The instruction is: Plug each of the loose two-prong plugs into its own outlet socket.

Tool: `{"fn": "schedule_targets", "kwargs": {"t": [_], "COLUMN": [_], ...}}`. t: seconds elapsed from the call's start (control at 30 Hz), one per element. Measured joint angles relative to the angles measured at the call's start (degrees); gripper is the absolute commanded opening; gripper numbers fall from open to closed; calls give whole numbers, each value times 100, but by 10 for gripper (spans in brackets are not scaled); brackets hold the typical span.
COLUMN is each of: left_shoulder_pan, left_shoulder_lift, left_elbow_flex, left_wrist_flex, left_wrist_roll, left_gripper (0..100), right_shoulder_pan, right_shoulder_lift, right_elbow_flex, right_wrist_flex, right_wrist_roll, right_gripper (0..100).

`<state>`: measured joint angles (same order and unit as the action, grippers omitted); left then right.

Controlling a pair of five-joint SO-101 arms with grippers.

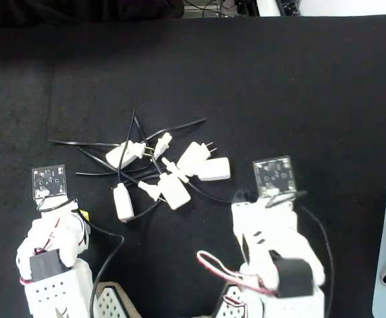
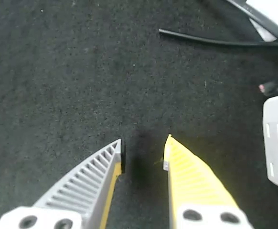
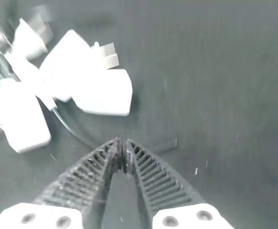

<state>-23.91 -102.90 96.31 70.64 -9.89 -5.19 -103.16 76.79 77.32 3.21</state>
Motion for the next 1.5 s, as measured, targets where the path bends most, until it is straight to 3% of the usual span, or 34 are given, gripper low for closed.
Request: {"fn": "schedule_targets", "kwargs": {"t": [0.27, 0.5, 0.7, 0.77, 1.33, 1.4, 1.5], "left_shoulder_pan": [-53, -53, -53, -53, -53, -53, -53], "left_shoulder_lift": [0, 0, 0, 0, 0, 0, 0], "left_elbow_flex": [0, 0, 0, 0, 0, 0, 0], "left_wrist_flex": [0, 0, 0, 0, 0, 0, 0], "left_wrist_roll": [536, 580, 580, 580, 580, 580, 580], "left_gripper": [152, 152, 152, 152, 152, 152, 152], "right_shoulder_pan": [-396, -1380, -2163, -2242, -2277, -2268, -2268], "right_shoulder_lift": [2330, 5046, 6479, 6796, 8826, 9011, 9204], "right_elbow_flex": [-1881, -2567, -2567, -2567, -2576, -2593, -2673], "right_wrist_flex": [79, -457, -1178, -1327, -2303, -2391, -2488], "right_wrist_roll": [-633, -668, -668, -668, -677, -677, -677], "right_gripper": [14, 20, 185, 198, 196, 161, 14]}}
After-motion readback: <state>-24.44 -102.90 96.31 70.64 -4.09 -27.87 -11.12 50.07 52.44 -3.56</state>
